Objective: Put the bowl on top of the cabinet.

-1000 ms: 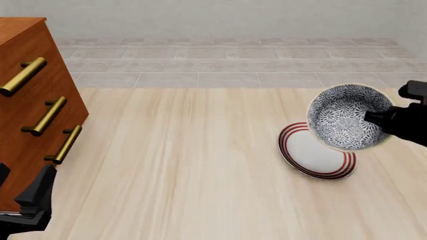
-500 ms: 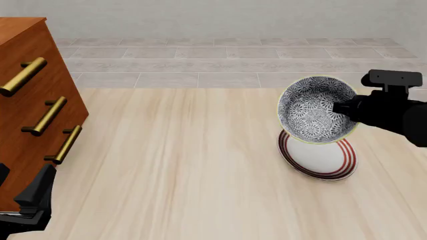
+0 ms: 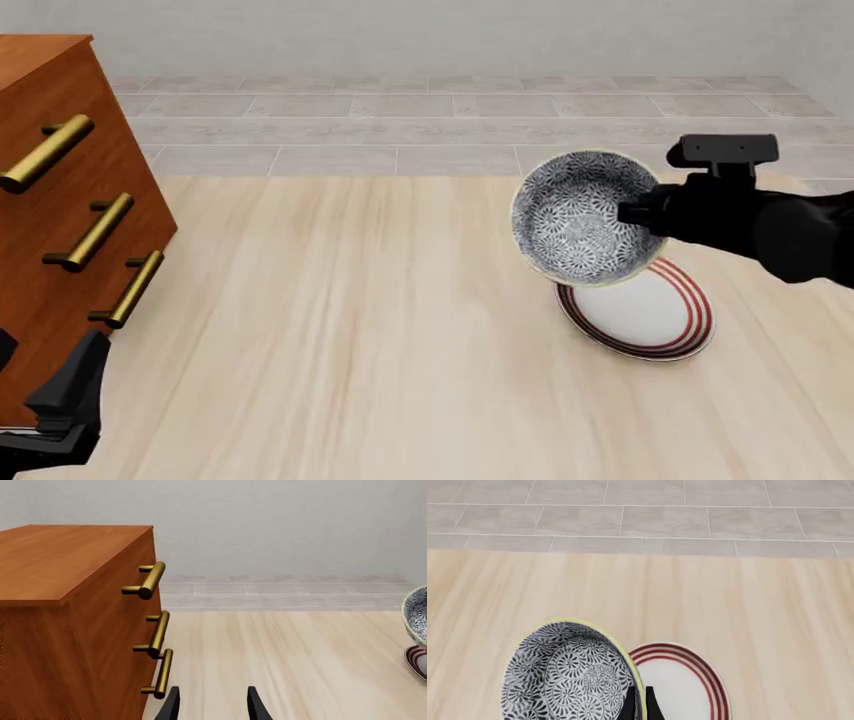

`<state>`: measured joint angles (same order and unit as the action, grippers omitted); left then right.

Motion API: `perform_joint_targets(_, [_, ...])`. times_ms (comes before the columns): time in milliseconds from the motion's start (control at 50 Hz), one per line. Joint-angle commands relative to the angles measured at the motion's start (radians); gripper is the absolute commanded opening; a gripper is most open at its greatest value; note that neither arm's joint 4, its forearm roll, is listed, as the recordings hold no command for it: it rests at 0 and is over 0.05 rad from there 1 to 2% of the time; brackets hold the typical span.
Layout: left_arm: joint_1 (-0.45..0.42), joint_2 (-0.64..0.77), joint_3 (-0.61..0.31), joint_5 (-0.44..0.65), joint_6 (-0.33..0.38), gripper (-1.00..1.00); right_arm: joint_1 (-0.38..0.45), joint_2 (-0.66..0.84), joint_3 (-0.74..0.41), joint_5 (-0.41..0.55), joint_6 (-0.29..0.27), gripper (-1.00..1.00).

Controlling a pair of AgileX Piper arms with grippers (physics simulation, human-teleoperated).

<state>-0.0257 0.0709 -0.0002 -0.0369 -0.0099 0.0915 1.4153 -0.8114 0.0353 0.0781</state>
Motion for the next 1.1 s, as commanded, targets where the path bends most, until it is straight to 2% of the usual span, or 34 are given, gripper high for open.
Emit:
perform_joint_targets(20, [-0.001,-0.008,0.0,0.004,0.0,1.0,0.071,0.037,-0.043,-0.004,0.004,-1.0])
perform_joint_targets(300, [0.004,-0.02,0.0,0.009,-0.007,1.0,0.165,0.082,-0.089,-0.004,0.004,-1.0])
perform_joint_targets(500, [0.006,-0.034,-0.001,0.019,-0.01,1.0,0.226,0.105,-0.119,-0.005,0.025,-1.0])
perform_joint_targets(720, [0.004,-0.037,-0.001,0.018,-0.012,1.0,0.302,0.101,-0.097,-0.024,0.035,-1.0])
perform_joint_targets(1100, [0.003,-0.049,-0.001,0.025,-0.018,1.0,0.373,0.124,-0.132,-0.023,0.045,-1.0])
